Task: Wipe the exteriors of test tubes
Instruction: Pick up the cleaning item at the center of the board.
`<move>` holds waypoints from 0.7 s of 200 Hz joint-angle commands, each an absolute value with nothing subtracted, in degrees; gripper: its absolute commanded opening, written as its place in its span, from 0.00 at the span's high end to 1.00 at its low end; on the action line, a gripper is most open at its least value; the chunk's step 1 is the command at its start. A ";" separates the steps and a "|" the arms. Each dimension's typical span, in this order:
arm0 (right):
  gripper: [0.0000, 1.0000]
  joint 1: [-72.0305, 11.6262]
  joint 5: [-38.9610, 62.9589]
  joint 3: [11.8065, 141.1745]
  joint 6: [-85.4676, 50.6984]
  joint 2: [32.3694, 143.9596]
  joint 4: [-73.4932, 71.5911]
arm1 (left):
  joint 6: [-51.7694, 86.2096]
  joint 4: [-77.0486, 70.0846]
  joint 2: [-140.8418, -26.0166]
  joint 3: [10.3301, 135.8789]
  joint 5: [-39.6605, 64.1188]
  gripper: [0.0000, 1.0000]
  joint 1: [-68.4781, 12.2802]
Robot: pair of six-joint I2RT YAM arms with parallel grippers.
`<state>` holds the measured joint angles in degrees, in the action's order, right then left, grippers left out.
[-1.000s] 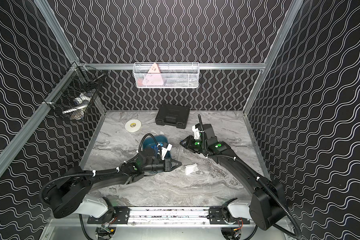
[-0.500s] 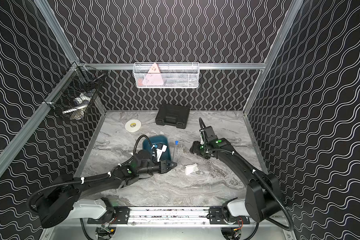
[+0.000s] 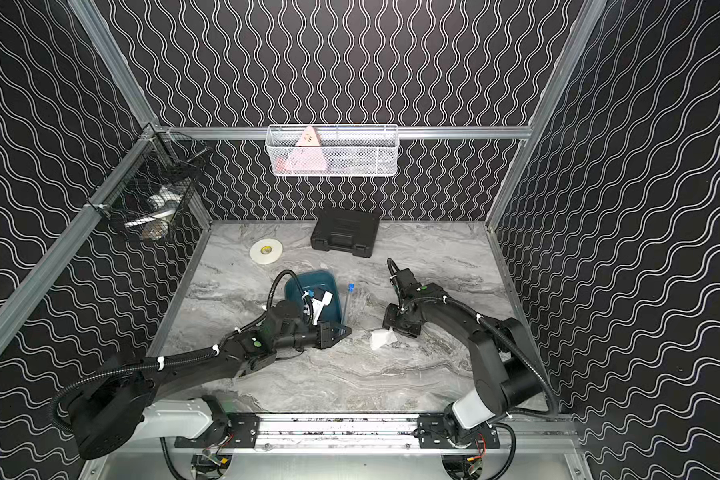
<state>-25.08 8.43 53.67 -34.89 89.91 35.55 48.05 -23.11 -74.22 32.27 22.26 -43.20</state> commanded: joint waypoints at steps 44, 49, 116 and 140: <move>0.78 -25.74 11.20 52.90 -34.62 93.93 30.39 | 47.39 -23.04 -72.83 31.55 21.53 0.93 -43.29; 0.81 -25.75 11.83 52.62 -34.65 93.51 30.04 | 47.39 -22.94 -72.78 31.53 21.45 0.93 -43.28; 1.00 -25.75 17.66 57.72 -33.19 81.59 33.50 | 47.36 -23.62 -75.26 32.69 22.84 0.93 -43.24; 1.00 -25.75 21.90 62.31 -32.46 77.03 33.86 | 47.91 -24.66 -76.19 32.87 23.03 0.93 -43.24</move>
<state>-25.71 16.93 58.92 -33.76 80.29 32.47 47.92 -22.72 -75.44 32.29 22.31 -43.20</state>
